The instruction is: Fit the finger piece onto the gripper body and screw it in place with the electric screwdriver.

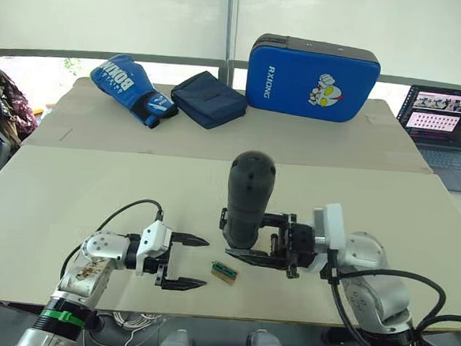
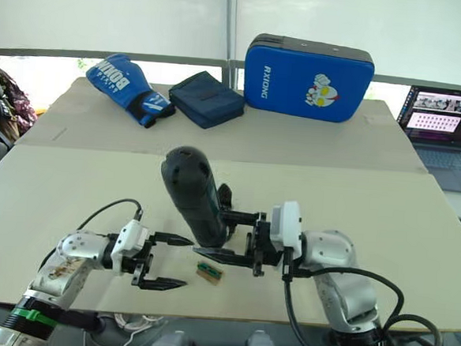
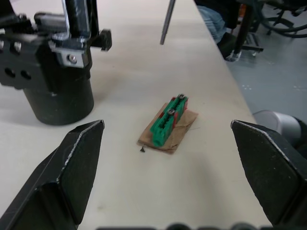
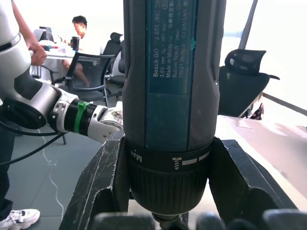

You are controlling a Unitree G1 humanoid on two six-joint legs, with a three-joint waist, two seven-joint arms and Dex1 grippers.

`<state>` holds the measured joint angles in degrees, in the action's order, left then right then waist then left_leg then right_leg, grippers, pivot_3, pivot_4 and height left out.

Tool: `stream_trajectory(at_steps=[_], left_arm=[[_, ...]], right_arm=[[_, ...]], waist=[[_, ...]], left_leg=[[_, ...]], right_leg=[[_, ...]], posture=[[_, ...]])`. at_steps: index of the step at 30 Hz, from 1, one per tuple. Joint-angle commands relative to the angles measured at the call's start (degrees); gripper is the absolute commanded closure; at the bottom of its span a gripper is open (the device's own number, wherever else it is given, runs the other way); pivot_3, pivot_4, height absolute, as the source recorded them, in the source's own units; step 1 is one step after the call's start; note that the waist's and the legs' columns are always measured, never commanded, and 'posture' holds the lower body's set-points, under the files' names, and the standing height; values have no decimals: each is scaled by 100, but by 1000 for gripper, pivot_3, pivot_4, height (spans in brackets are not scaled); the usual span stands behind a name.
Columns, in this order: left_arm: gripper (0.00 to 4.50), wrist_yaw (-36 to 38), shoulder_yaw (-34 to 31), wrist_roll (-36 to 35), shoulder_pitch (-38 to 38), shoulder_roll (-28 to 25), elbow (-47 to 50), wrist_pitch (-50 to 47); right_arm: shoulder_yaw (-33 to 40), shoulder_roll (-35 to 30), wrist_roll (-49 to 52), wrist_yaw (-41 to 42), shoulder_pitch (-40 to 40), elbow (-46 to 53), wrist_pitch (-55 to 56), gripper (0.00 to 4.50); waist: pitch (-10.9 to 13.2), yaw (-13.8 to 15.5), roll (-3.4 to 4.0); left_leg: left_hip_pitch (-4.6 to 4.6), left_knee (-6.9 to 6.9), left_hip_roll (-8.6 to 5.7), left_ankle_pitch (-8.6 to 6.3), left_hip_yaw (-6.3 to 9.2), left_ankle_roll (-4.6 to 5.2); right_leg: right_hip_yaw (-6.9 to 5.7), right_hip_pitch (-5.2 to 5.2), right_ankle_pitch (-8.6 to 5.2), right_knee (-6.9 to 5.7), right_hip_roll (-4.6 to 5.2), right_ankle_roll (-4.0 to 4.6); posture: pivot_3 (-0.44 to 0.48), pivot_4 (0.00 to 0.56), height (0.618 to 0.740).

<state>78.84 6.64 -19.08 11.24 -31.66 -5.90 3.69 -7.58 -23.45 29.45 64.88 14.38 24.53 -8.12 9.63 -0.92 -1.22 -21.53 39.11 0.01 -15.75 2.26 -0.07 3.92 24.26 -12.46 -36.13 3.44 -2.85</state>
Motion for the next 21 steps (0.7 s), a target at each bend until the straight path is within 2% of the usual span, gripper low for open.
stream_trajectory(at_steps=[1,21], left_arm=[[0,-168,119,208,23,133,-154,361],[0,-106,616,415,368,481,-656,652]], right_arm=[[-5,50,117,63,-52,77,323,2611],[-258,34,106,58,-263,-122,430,2611]], waist=[[0,-1,0],[0,4,0]], left_leg=[[1,0,0,0,0,0],[4,0,-2,0,1,0]], right_leg=[[0,-1,0,0,0,0],[0,-4,0,-3,0,0]], posture=[[0,150,740],[0,150,740]])
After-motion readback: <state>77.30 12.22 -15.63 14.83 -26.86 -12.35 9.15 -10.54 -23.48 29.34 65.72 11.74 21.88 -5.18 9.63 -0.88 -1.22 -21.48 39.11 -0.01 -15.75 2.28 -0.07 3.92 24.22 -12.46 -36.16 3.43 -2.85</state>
